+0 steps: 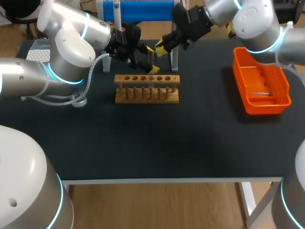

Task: Invert the test tube, pick up the pipette, mount the tip to pipette, aspirate from beaker and dispense into the tube, eject the tip, return the pipette, and cap with the stopper.

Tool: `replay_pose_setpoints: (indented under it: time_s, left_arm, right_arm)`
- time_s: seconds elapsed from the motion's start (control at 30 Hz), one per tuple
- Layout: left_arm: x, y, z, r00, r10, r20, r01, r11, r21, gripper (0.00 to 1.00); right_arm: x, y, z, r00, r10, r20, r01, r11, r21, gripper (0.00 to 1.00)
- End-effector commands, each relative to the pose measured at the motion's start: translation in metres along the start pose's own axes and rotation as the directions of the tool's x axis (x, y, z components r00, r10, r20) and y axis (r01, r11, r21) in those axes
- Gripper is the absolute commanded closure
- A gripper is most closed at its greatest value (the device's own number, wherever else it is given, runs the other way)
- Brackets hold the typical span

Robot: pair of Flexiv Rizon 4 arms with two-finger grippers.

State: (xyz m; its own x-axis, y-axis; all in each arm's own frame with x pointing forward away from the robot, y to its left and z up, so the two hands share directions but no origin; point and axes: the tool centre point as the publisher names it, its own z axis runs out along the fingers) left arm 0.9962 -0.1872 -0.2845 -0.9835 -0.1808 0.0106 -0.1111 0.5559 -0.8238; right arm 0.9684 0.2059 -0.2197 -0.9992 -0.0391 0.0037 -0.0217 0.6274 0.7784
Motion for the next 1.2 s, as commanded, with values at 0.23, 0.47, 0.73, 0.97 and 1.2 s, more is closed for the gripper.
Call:
replay_pose_setpoints:
  time_s: [0.23, 0.47, 0.73, 0.97, 1.2]
  left_arm:
    - [-0.001, 0.000, 0.000, 1.000, 0.000, -0.001, 0.000, 1.000, -0.002, 0.00]
    - [-0.001, 0.000, 0.000, 1.000, 0.000, -0.001, 0.000, 1.000, -0.002, 0.00]
    - [-0.001, 0.000, 0.000, 1.000, 0.000, -0.001, 0.000, 1.000, -0.002, 0.00]
    - [-0.001, 0.000, 0.000, 1.000, 0.000, -0.001, 0.000, 1.000, -0.002, 0.00]
    - [-0.001, 0.000, 0.000, 1.000, 0.000, -0.001, 0.000, 1.000, -0.002, 0.00]
  right_arm:
    - [-0.019, -0.001, 0.012, 1.000, 0.015, -0.016, -0.015, 1.000, -0.001, 1.00]
    - [-0.022, -0.003, 0.018, 1.000, 0.017, -0.011, -0.017, 1.000, 0.003, 1.00]
    - [-0.023, -0.003, 0.018, 1.000, 0.019, -0.005, -0.019, 1.000, 0.011, 1.00]
    - [-0.025, 0.006, 0.010, 1.000, 0.007, 0.009, -0.007, 1.000, 0.007, 1.00]
    - [-0.025, 0.014, 0.006, 1.000, -0.004, 0.016, 0.004, 1.000, 0.002, 1.00]
